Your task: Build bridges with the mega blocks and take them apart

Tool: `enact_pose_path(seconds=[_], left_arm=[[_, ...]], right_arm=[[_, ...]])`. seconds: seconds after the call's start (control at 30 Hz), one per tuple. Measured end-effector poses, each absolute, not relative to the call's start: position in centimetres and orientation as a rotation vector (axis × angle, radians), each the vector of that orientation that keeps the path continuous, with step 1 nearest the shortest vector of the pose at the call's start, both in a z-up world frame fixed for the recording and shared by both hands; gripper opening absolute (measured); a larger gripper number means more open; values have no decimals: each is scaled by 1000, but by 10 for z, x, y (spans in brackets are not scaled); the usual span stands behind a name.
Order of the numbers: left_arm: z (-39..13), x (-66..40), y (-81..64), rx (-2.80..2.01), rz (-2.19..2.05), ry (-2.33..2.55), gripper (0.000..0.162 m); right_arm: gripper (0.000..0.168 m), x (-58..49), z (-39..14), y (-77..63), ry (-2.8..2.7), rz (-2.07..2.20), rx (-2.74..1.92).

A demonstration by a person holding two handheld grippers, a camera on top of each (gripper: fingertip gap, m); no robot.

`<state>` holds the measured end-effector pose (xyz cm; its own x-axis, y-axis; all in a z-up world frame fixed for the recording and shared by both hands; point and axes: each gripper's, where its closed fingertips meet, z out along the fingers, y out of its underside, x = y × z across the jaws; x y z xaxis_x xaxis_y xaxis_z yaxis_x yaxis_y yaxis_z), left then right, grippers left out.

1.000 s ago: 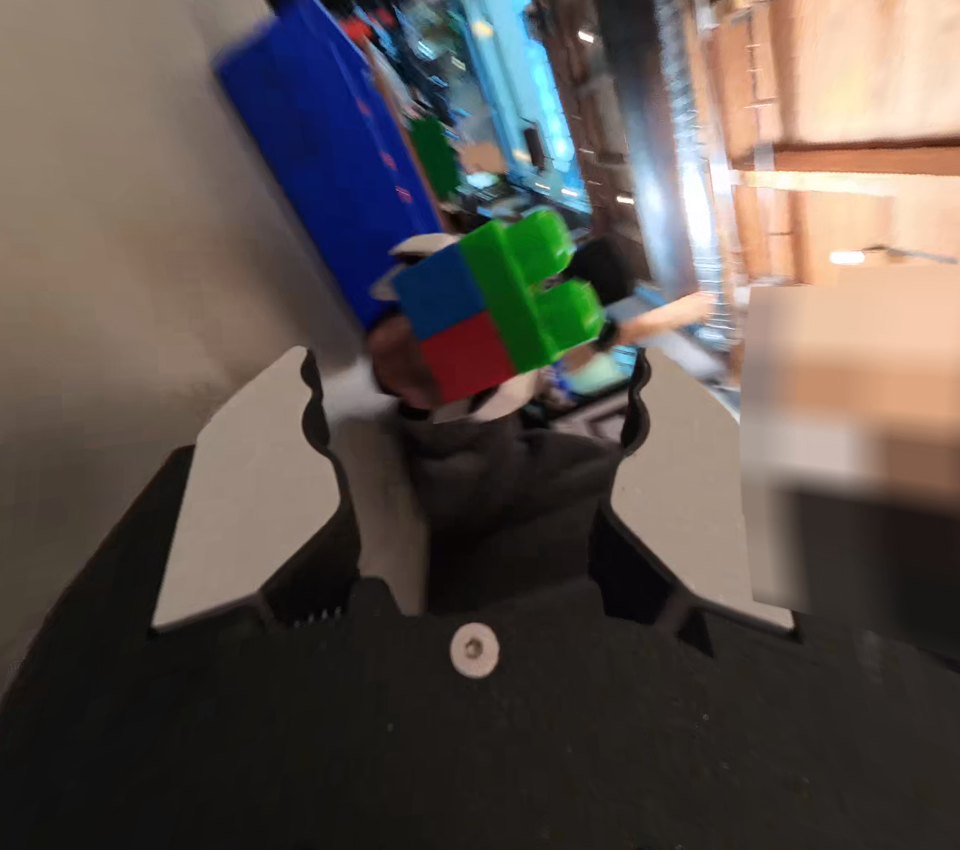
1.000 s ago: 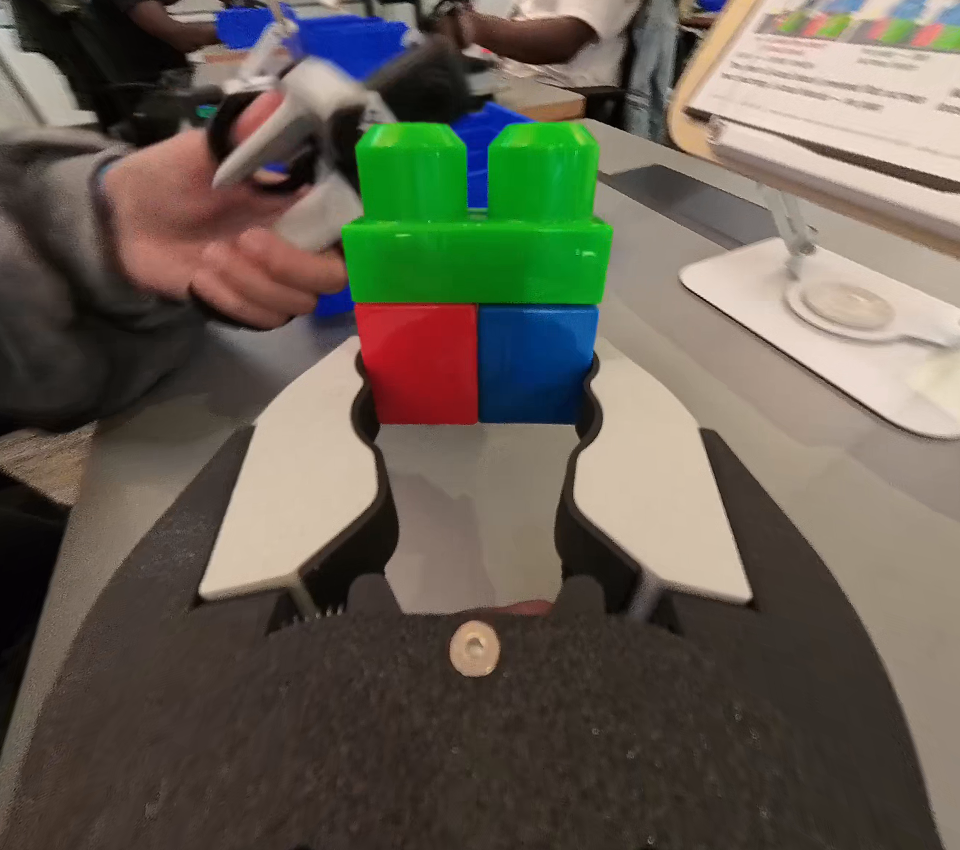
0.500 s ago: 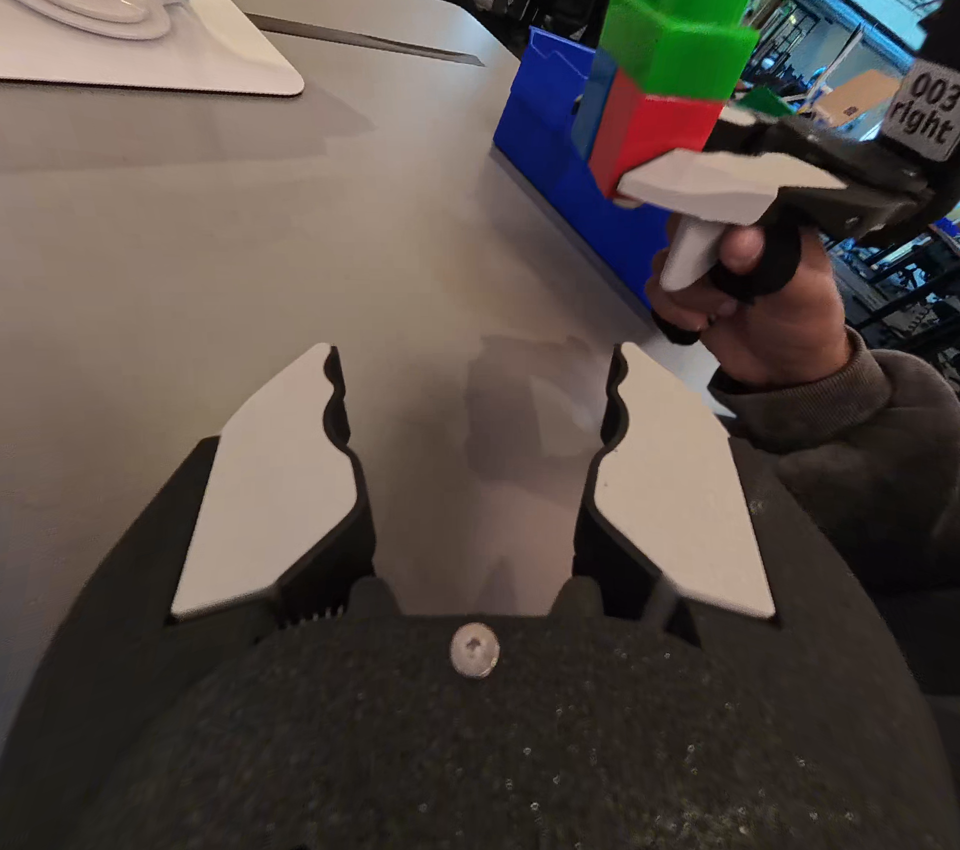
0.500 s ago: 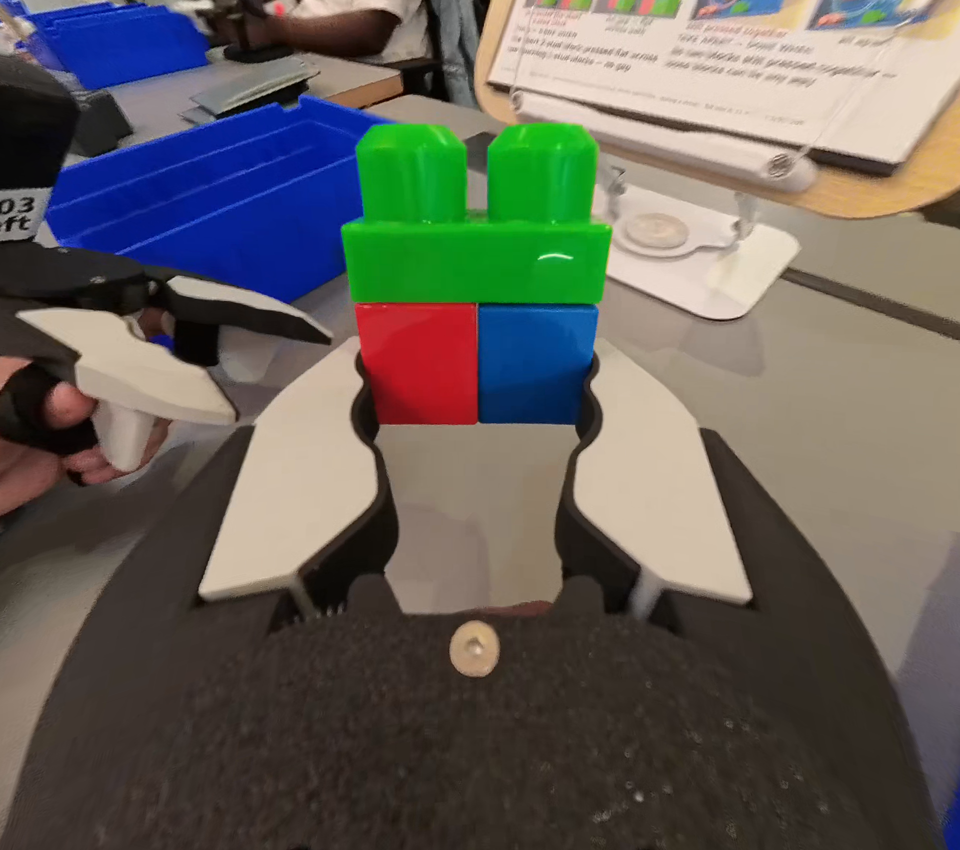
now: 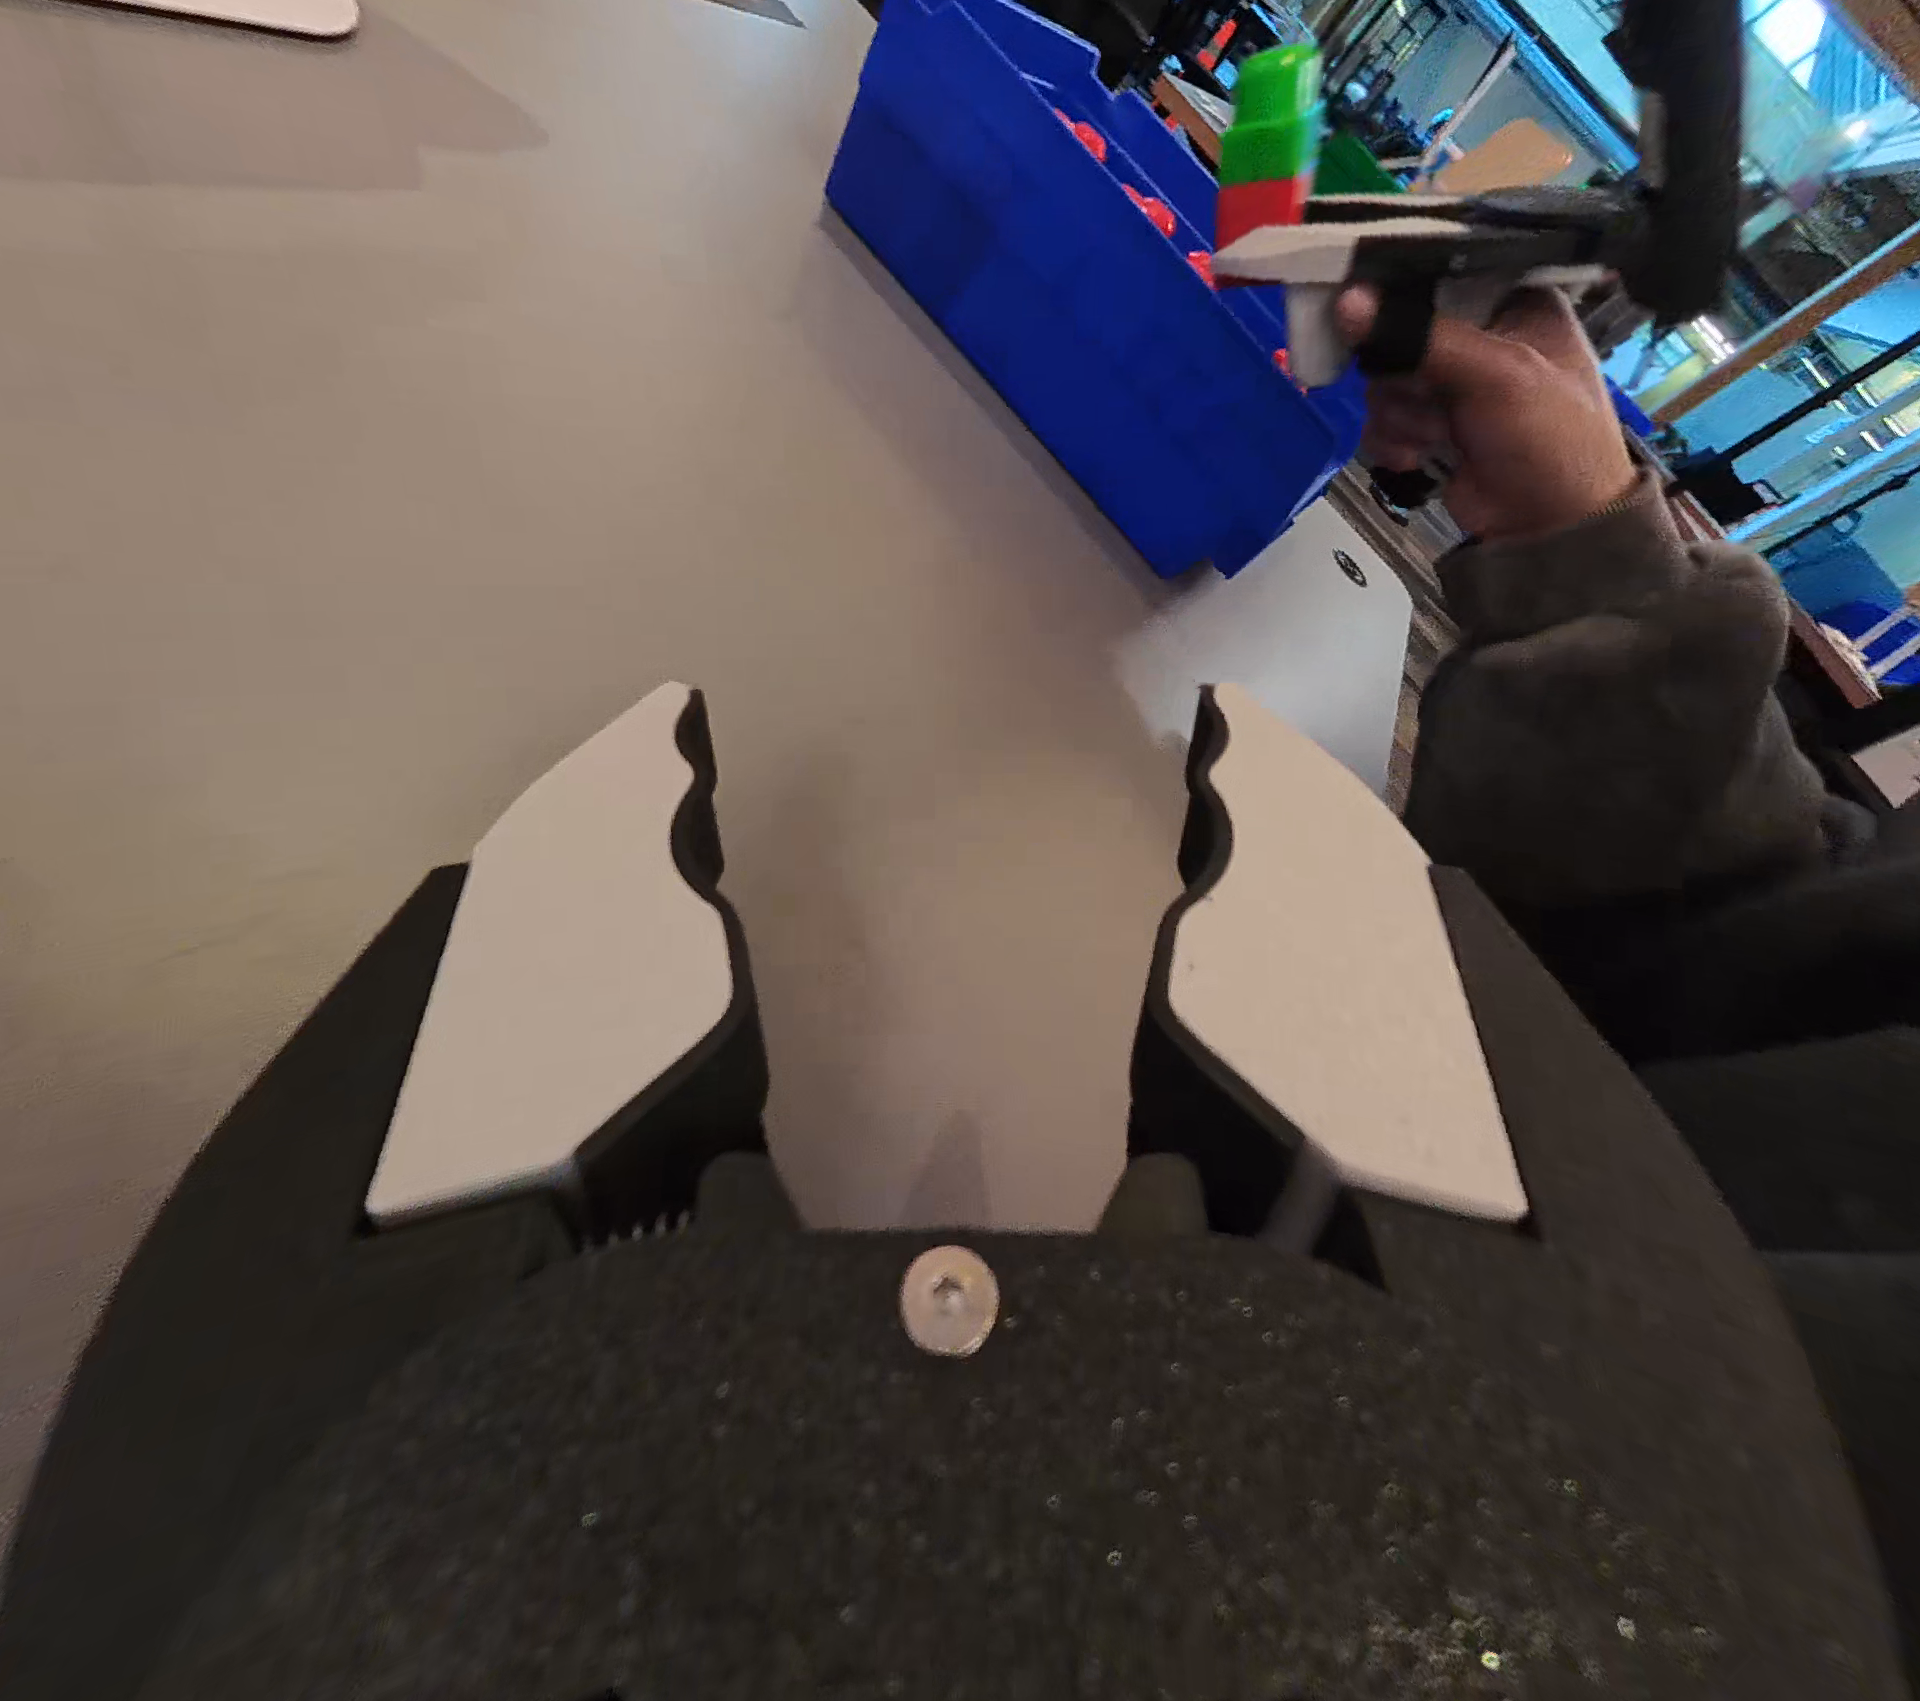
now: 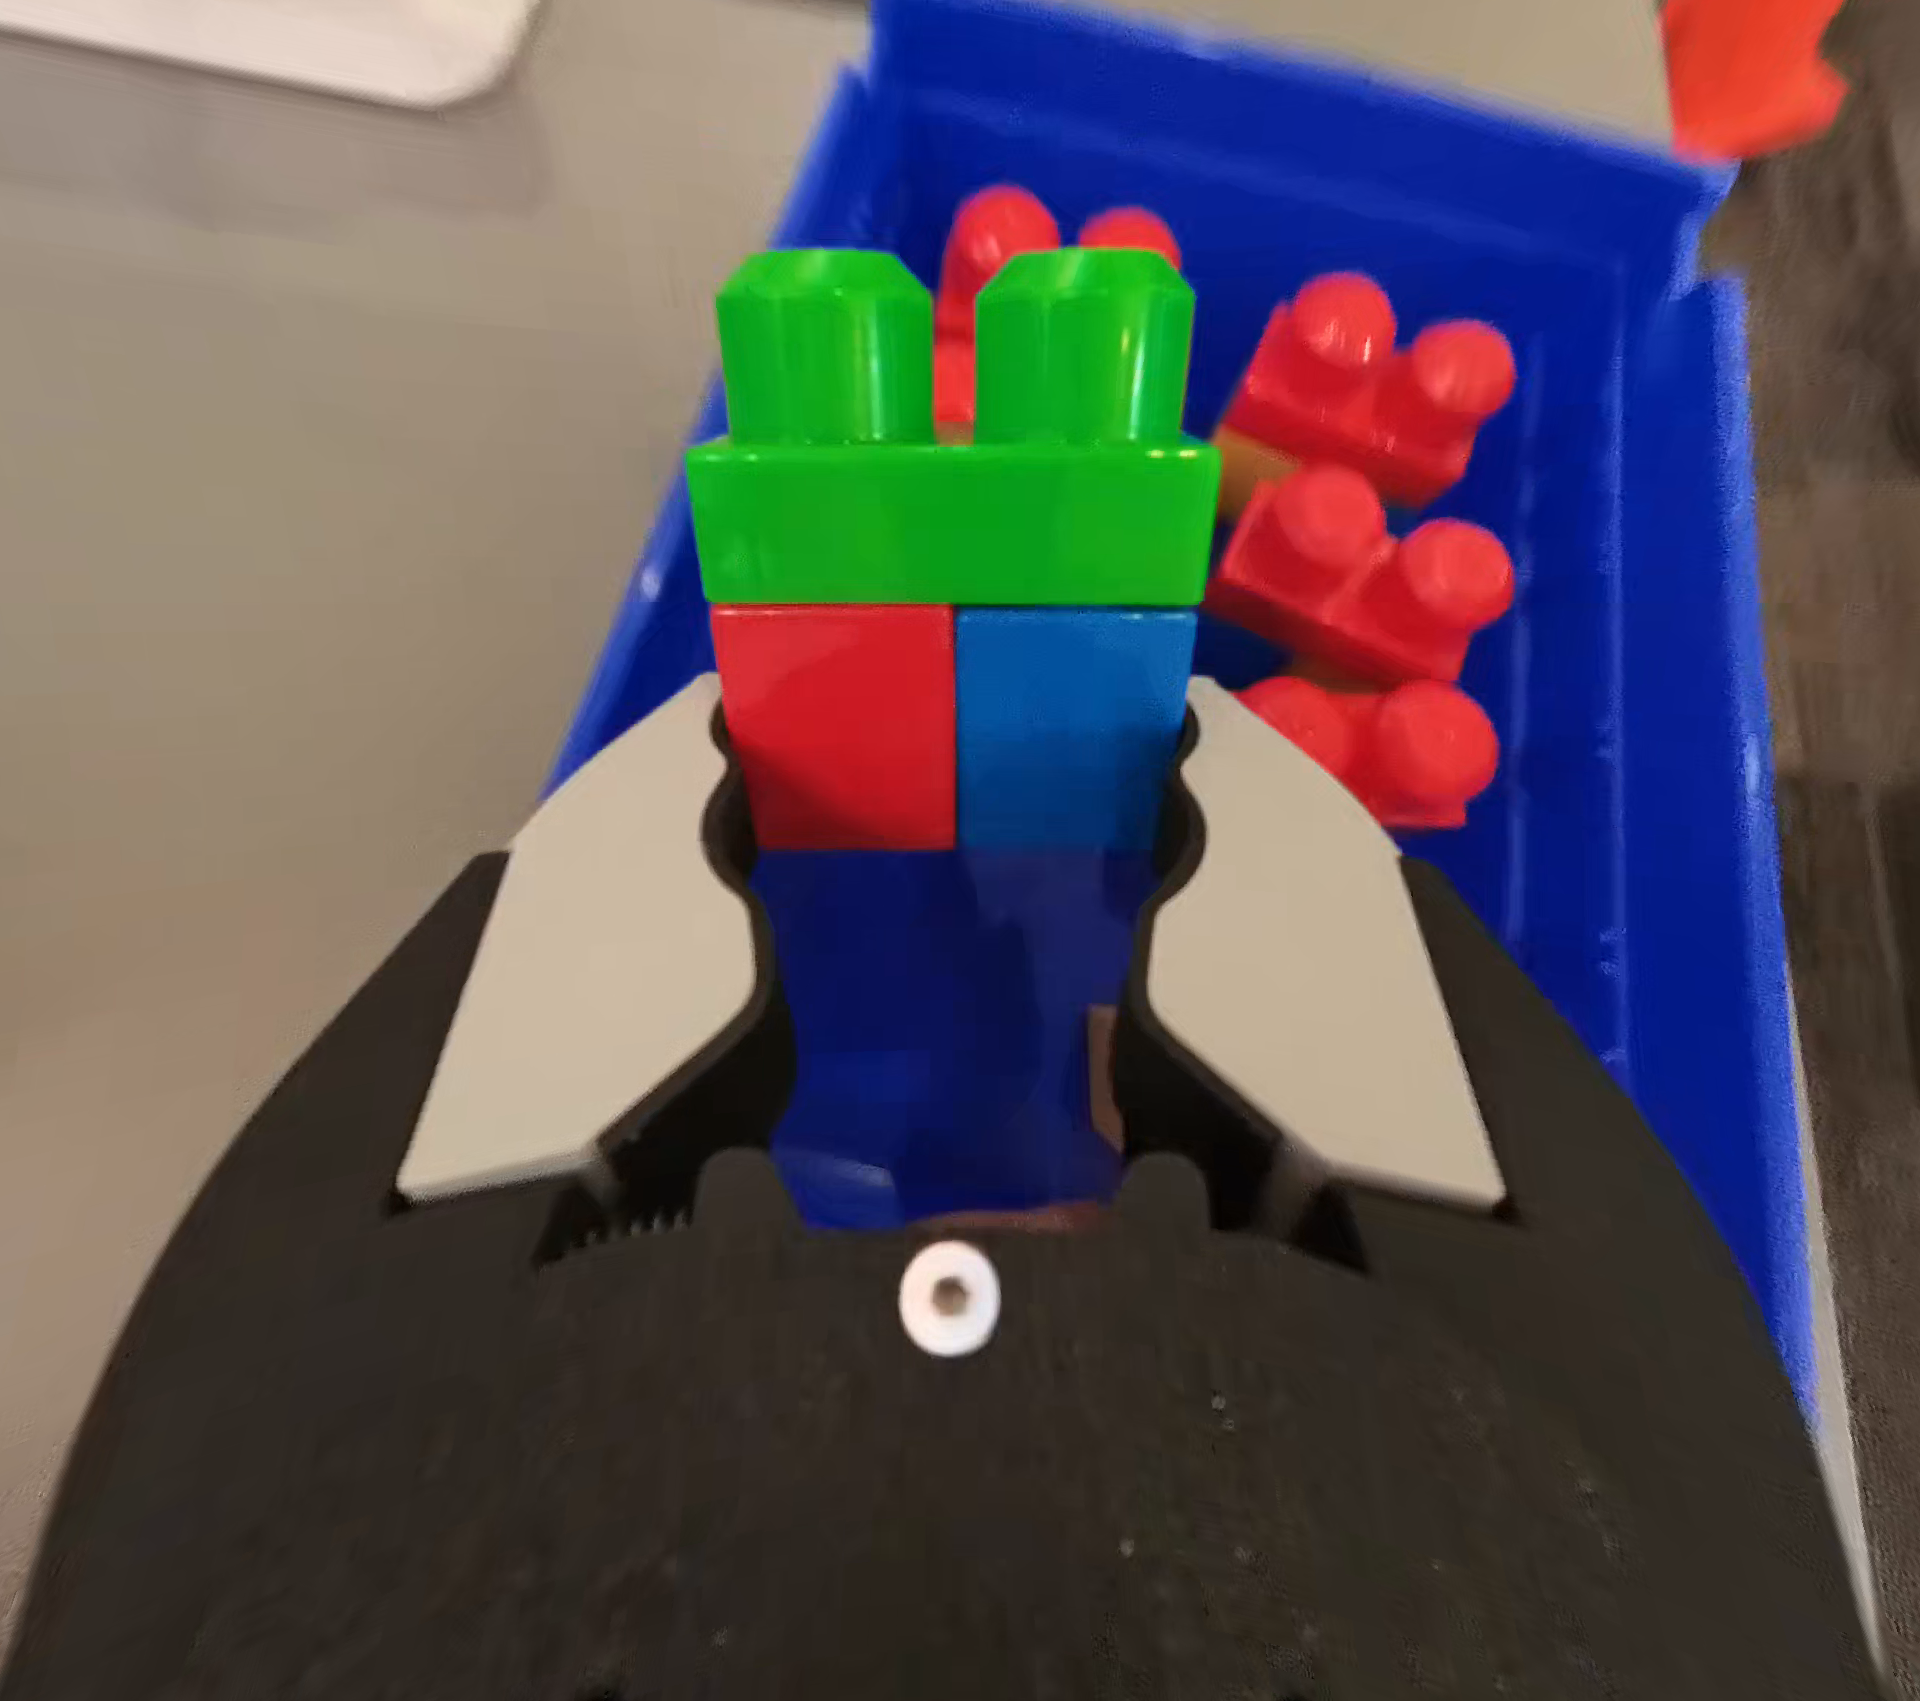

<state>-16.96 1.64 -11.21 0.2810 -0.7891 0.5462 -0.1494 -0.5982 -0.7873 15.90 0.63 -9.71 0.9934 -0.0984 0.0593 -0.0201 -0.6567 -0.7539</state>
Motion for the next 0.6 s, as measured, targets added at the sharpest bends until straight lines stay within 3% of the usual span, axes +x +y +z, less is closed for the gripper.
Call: enact_pose_path(seconds=[0.3, 0.6], left_arm=[[-118, -165, 4, -1955, -1355, 890, 87], [-118, -165, -1, -1967, -1426, 887, 87]], right_arm=[[77, 157, -164, 1, 293, 109, -2743], [77, 154, -197, -19, 261, 4, -3018]])
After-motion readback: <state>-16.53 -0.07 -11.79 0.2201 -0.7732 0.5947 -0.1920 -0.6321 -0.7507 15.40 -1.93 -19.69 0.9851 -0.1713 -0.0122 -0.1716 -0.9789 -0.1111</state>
